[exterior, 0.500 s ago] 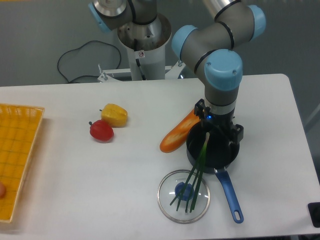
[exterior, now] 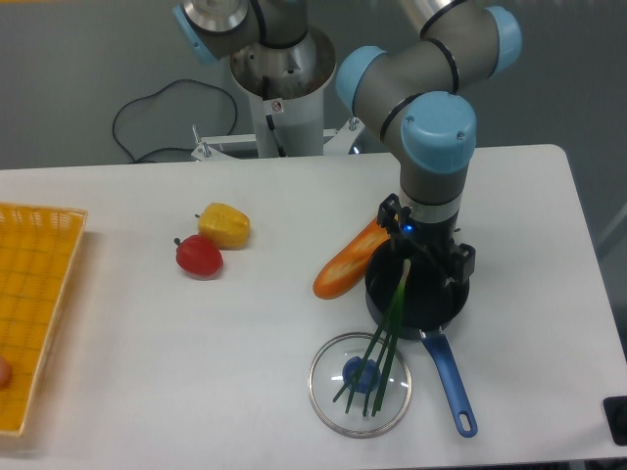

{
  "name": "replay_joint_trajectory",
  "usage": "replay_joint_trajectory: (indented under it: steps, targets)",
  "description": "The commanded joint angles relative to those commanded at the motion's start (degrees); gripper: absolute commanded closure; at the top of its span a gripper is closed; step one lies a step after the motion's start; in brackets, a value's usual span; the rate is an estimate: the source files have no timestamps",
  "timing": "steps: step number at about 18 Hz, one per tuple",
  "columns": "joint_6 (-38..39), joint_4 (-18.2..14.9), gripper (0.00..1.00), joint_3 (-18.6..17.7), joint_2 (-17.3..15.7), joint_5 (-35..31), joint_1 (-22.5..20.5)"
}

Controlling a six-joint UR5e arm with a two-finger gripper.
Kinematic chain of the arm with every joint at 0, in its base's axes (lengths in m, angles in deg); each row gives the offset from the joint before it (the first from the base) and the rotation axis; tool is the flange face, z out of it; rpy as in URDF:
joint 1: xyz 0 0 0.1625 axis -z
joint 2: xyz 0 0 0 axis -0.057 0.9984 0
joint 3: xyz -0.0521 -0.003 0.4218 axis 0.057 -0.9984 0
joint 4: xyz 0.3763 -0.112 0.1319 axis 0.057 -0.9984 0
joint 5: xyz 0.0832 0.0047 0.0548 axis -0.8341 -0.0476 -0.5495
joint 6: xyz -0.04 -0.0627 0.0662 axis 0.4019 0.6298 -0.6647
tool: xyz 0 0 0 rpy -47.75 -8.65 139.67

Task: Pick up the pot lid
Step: 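Move the gripper toward the glass lid's blue knob and lower it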

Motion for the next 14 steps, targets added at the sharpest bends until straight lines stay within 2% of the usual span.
replay_joint_trajectory:
  steps: [3,8,11,14]
  targets:
    - [1.66,0.09,0.00,-0.61,-0.35,-0.26,1.84]
    - [12.47,-0.09,0.00,-0.79,-0.62,-0.17,5.18]
    - [13.97,0.09,0.00,-1.58,-0.62,0.09,6.06]
    - [22.12,0.44,0.00,-1.76,-0.09,3.50,6.94]
